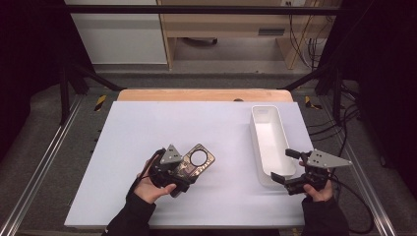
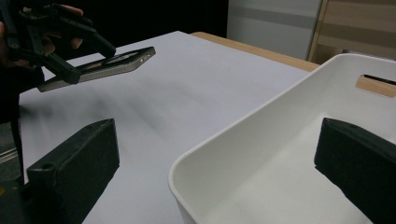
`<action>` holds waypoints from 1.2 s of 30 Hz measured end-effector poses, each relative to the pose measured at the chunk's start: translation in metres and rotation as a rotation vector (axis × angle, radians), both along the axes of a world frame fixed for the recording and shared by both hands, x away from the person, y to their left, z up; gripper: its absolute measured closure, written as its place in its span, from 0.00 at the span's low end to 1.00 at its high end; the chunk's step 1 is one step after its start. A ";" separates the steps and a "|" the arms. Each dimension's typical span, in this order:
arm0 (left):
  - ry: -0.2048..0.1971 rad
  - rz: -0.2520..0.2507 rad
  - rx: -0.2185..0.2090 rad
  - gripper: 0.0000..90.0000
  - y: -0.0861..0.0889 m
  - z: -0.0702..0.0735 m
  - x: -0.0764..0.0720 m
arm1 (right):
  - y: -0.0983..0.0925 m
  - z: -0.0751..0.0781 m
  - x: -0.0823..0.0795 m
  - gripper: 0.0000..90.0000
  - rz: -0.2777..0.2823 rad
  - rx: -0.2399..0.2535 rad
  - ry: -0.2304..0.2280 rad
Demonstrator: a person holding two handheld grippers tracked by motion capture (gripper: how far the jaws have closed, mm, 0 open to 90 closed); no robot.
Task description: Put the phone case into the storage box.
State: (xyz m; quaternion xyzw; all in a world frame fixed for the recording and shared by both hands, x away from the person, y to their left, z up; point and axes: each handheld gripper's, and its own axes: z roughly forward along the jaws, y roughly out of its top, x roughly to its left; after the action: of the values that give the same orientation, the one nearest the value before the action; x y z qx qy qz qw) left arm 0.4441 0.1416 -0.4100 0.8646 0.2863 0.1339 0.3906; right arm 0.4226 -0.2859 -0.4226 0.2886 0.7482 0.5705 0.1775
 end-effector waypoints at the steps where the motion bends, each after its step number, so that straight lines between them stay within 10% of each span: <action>1: -0.003 -0.003 -0.001 0.13 0.000 0.000 -0.001 | 0.001 0.000 0.000 0.00 0.003 -0.003 -0.001; 36: 0.012 -0.124 0.001 0.13 -0.007 0.003 -0.008 | 0.041 0.001 -0.003 0.00 0.138 -0.029 0.002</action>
State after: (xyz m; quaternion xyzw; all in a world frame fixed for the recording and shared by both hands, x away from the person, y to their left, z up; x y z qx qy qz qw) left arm 0.4356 0.1347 -0.4071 0.8816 0.2344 0.1045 0.3961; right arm 0.4193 -0.2446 -0.4221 0.2342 0.7749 0.5700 0.1410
